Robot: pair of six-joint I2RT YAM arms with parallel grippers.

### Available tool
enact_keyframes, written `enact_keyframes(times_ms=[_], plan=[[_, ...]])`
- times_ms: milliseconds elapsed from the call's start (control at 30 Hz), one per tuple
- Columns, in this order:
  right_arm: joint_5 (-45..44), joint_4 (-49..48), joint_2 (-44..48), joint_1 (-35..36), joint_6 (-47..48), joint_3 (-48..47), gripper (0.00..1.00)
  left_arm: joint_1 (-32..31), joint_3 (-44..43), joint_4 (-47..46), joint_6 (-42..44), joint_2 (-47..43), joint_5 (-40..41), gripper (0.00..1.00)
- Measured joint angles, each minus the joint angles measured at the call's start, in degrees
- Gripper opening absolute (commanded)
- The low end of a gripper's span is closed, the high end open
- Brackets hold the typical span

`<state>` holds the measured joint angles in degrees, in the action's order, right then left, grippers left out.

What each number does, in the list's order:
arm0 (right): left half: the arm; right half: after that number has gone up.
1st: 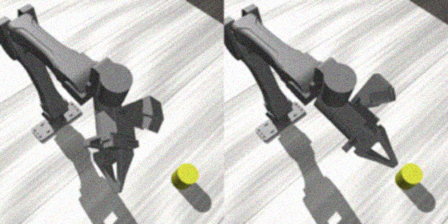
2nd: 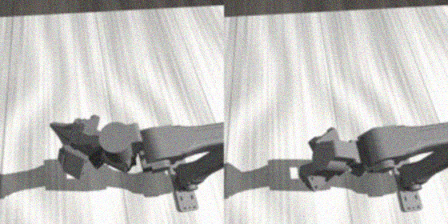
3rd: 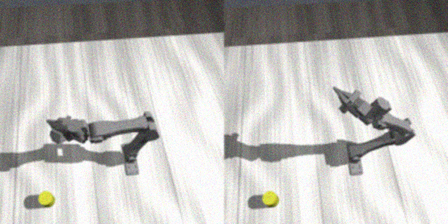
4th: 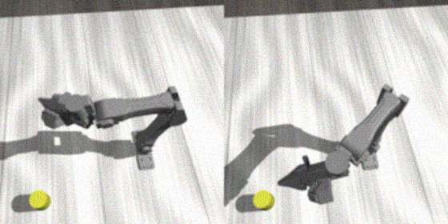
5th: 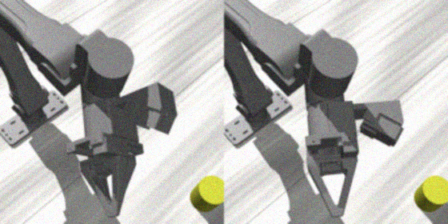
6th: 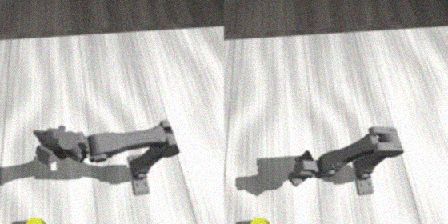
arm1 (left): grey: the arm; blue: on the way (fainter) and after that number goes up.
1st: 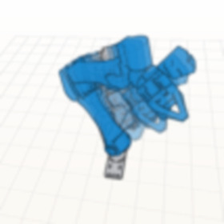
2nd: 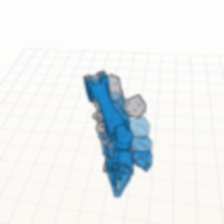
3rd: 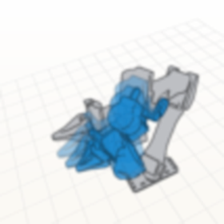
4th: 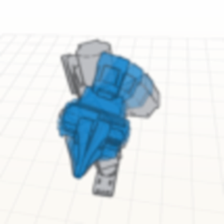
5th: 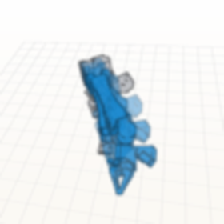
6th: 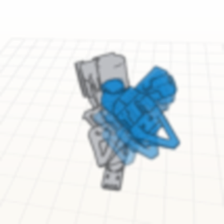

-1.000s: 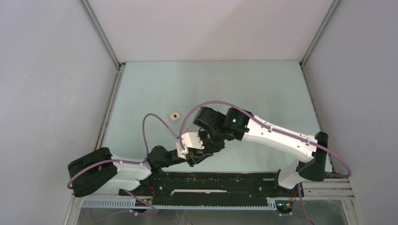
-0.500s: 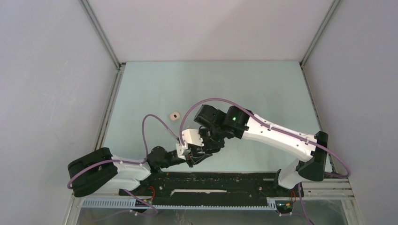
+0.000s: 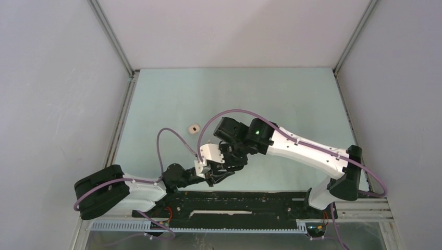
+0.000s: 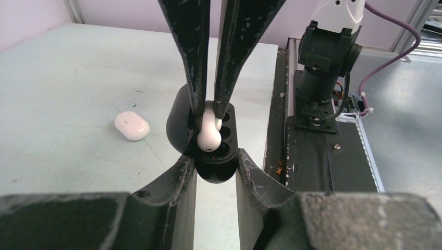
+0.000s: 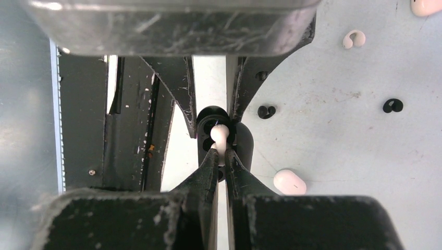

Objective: Insert the wireless bluetooth earbuds into the charging case
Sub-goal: Place the charging case down.

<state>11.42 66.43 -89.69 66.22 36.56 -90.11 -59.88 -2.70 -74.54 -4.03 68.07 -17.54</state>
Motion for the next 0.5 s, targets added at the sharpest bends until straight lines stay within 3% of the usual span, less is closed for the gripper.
enact_keyframes(times_ms=[500], plan=[[-0.2,-0.6,-1.7,0.4,-2.1,-0.9,0.0,0.0,1.1,0.0,0.0,-0.8,2.2,0.0]])
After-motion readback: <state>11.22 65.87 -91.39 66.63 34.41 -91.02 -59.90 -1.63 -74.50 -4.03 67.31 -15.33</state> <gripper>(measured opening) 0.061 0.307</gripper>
